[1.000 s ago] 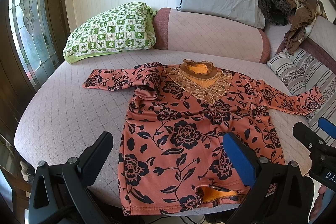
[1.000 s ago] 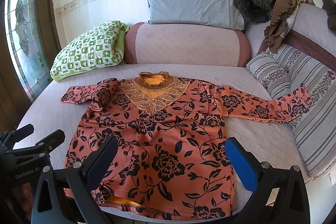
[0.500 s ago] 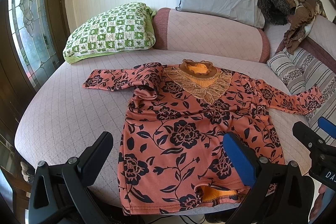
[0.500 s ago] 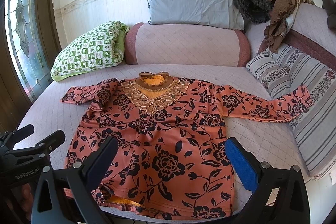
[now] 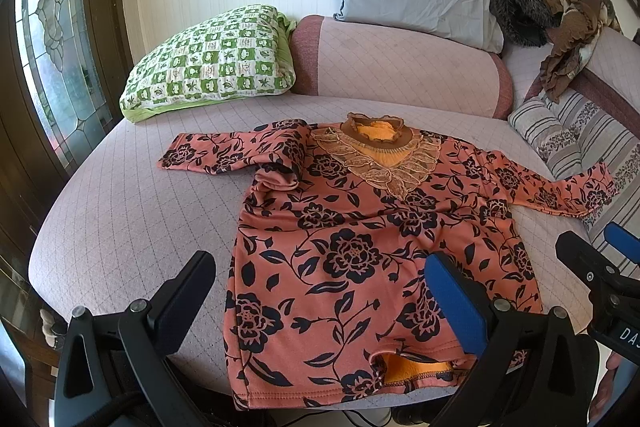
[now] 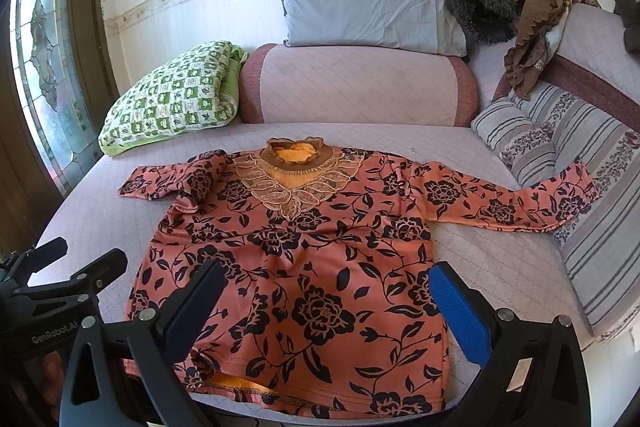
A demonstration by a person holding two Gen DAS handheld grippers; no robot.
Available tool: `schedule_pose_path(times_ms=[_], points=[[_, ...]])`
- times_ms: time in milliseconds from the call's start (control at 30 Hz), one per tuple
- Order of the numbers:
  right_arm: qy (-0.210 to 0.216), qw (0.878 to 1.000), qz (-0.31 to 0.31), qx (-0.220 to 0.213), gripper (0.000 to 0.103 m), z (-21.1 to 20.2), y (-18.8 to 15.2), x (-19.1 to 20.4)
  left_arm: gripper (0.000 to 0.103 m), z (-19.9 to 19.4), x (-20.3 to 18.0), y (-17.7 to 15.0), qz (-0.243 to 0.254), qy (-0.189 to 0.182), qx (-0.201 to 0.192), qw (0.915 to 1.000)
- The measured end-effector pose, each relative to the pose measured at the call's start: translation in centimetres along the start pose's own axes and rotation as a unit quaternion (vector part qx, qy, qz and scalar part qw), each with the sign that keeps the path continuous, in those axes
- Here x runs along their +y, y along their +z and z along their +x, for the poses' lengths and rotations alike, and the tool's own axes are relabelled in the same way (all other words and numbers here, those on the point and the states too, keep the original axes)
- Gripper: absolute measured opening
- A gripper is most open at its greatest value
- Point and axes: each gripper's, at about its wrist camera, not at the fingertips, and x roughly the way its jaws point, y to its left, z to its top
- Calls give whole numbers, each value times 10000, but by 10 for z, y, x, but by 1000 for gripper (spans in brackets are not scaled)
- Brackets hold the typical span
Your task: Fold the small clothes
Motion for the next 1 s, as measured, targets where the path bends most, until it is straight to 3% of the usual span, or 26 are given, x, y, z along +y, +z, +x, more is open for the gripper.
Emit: schedule_pose_path(times_ms=[500, 667, 800, 867, 1000], points=[[40, 10000, 8, -14, 103, 0, -1, 1, 103, -1, -2, 0, 20, -6, 19, 10000], [338, 9992, 152, 162, 103, 14, -3, -10, 103, 22, 14, -5, -154, 4, 331, 9993], [581, 9931, 952, 369, 103, 36, -12, -65, 103, 45, 38, -14, -384, 177, 626, 9971], [731, 9826, 1683, 291, 103, 47, -16, -114, 103, 59, 48, -18, -449, 306, 768, 9956], [297, 9600, 2752, 429, 101, 86, -21, -213, 103, 83, 58, -23, -483, 444, 1049, 9923]])
